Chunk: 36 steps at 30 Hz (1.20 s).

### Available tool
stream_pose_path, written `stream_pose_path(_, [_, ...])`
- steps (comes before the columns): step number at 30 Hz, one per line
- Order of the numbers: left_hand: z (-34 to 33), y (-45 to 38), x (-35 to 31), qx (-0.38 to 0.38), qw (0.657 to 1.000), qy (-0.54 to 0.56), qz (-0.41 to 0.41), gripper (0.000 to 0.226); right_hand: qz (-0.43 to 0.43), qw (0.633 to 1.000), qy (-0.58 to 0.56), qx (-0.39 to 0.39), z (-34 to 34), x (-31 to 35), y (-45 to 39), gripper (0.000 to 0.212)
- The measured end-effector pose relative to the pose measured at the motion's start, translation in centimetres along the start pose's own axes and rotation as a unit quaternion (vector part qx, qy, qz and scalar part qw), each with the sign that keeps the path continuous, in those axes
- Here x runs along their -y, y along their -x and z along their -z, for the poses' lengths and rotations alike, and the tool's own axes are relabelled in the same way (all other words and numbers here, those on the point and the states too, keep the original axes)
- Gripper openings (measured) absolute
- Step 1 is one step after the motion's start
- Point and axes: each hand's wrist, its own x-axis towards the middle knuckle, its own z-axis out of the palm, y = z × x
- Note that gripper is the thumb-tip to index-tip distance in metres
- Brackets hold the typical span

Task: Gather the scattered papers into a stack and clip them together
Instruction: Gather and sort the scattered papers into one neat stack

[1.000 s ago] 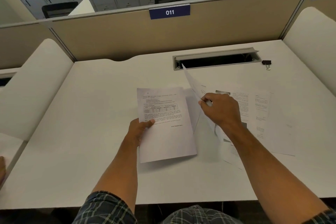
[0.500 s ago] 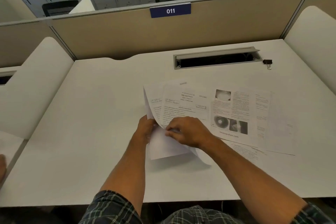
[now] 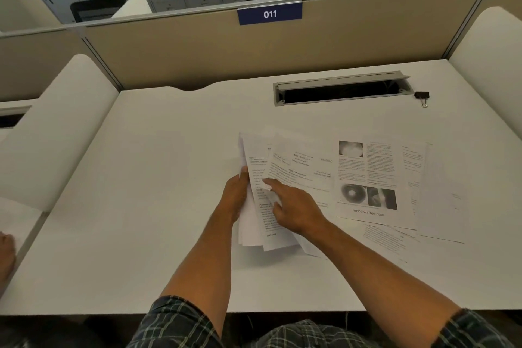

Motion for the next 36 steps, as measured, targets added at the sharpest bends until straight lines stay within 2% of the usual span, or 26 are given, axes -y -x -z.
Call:
stream_pose_path(5, [-0.5, 0.6, -0.2, 0.001, 1.0, 0.004, -0.025, 0.064, 0.004, 1.0, -0.025, -0.007, -0.8, 0.4, 0.1, 0.058])
stream_pose_path(9, [-0.4, 0.5, 0.1, 0.01, 0.998, 0.04, -0.054, 0.041, 0.063, 0.998, -0.005, -0.016, -1.4, 0.9, 0.5, 0.045])
stream_pose_path(13, [0.2, 0.2, 0.0, 0.007, 0.998, 0.039, -0.054, 0.029, 0.133, 0.989, 0.056, 0.029, -1.0, 0.4, 0.8, 0.048])
stream_pose_path(15, [0.6, 0.2, -0.3, 0.018, 0.996, 0.066, -0.048, 0.031, 0.161, 0.985, 0.028, 0.061, -0.1, -0.5, 0.7, 0.047])
stream_pose_path(17, [1.1, 0.6, -1.0, 0.029, 0.994, 0.095, -0.046, 0.031, 0.138, 0.984, -0.075, 0.083, 1.1, -1.6, 0.8, 0.049])
stream_pose_path(18, [1.5, 0.7, -1.5, 0.032, 0.992, 0.112, -0.044, 0.029, 0.112, 0.98, -0.154, 0.059, 1.8, -2.0, 0.7, 0.051])
stream_pose_path(20, [2.3, 1.0, -2.3, 0.044, 0.987, 0.145, -0.045, 0.025, 0.042, 0.955, -0.284, -0.075, 2.9, -3.3, 0.1, 0.047])
stream_pose_path(22, [3.2, 0.9, -2.8, 0.06, 0.982, 0.174, -0.044, 0.028, -0.049, 0.928, -0.305, -0.206, 4.0, -4.9, -0.8, 0.064])
stream_pose_path(23, [3.5, 0.9, -3.1, 0.072, 0.979, 0.188, -0.045, 0.034, -0.092, 0.919, -0.311, -0.225, 4.7, -5.8, -1.3, 0.079])
stream_pose_path(25, [3.9, 0.8, -3.7, 0.107, 0.971, 0.209, -0.049, 0.06, -0.153, 0.891, -0.384, -0.185, 5.6, -7.5, -2.1, 0.105])
stream_pose_path(27, [3.7, 0.9, -4.2, 0.14, 0.966, 0.212, -0.054, 0.076, -0.165, 0.841, -0.501, -0.117, 6.3, -8.5, -2.5, 0.114])
stream_pose_path(28, [3.4, 1.0, -4.5, 0.154, 0.963, 0.214, -0.058, 0.076, -0.157, 0.821, -0.543, -0.081, 6.5, -8.6, -2.4, 0.106])
stream_pose_path(31, [2.3, 1.4, -5.1, 0.183, 0.955, 0.226, -0.065, 0.077, -0.107, 0.804, -0.584, -0.038, 6.6, -8.0, -2.2, 0.066])
stream_pose_path(33, [1.8, 1.6, -5.5, 0.195, 0.95, 0.235, -0.069, 0.076, -0.104, 0.782, -0.614, -0.037, 6.4, -7.4, -2.3, 0.065])
stream_pose_path(36, [1.4, 1.8, -6.0, 0.211, 0.946, 0.234, -0.08, 0.076, -0.062, 0.764, -0.642, 0.034, 6.2, -7.1, -2.0, 0.06])
